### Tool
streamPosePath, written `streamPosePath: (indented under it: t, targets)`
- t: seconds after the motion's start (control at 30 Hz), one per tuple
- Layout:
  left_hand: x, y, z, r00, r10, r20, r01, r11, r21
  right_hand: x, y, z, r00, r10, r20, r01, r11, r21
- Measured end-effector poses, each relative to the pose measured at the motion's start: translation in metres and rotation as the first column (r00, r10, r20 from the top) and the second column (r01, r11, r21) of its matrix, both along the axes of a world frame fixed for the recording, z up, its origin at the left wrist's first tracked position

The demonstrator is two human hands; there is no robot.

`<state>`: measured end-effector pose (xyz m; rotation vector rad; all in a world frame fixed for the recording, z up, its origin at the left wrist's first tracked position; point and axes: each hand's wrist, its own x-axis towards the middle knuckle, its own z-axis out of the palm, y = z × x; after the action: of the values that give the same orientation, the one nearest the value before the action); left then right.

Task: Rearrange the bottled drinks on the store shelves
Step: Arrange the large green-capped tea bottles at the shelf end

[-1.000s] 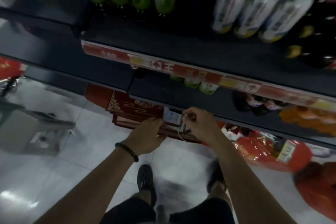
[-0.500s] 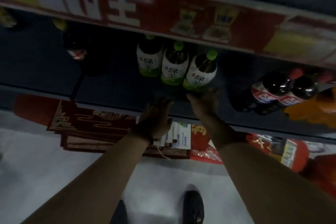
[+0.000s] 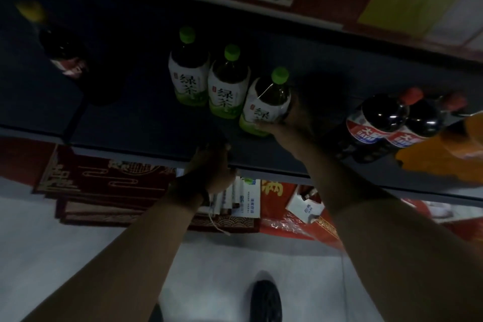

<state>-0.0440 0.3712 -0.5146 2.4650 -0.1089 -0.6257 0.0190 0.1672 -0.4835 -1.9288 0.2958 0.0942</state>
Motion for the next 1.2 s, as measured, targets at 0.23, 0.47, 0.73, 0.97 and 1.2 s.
streamPosePath:
  t: [0.23, 0.47, 0.73, 0.97, 1.2]
  targets:
    - [-0.017, 0.004, 0.060, 0.956, 0.226, -0.190, -0.294, 0.695, -0.656, -0.078, 0.002, 0.036, 0.964, 0.227, -0.136, -0.202, 0.963, 0.178]
    - [-0.100, 0.023, 0.166, 0.913, 0.260, -0.314, -0.408, 0.591, -0.696, -0.180, 0.022, 0.146, 0.908, 0.223, -0.356, -0.164, 0.968, 0.189]
    - [-0.166, 0.026, 0.338, 0.935, 0.254, -0.247, -0.349, 0.543, -0.764, -0.290, 0.020, 0.303, 0.912, 0.275, -0.305, -0.124, 0.893, 0.433]
    - [-0.163, -0.027, 0.481, 0.996, 0.075, -0.045, -0.080, 0.558, -0.826, -0.313, 0.001, 0.409, 0.997, -0.067, -0.050, 0.079, 0.951, 0.298]
    - [-0.156, -0.149, 0.566, 0.968, 0.183, 0.170, -0.023, 0.742, -0.670, -0.302, -0.063, 0.484, 0.918, -0.254, 0.306, 0.299, 0.947, -0.113]
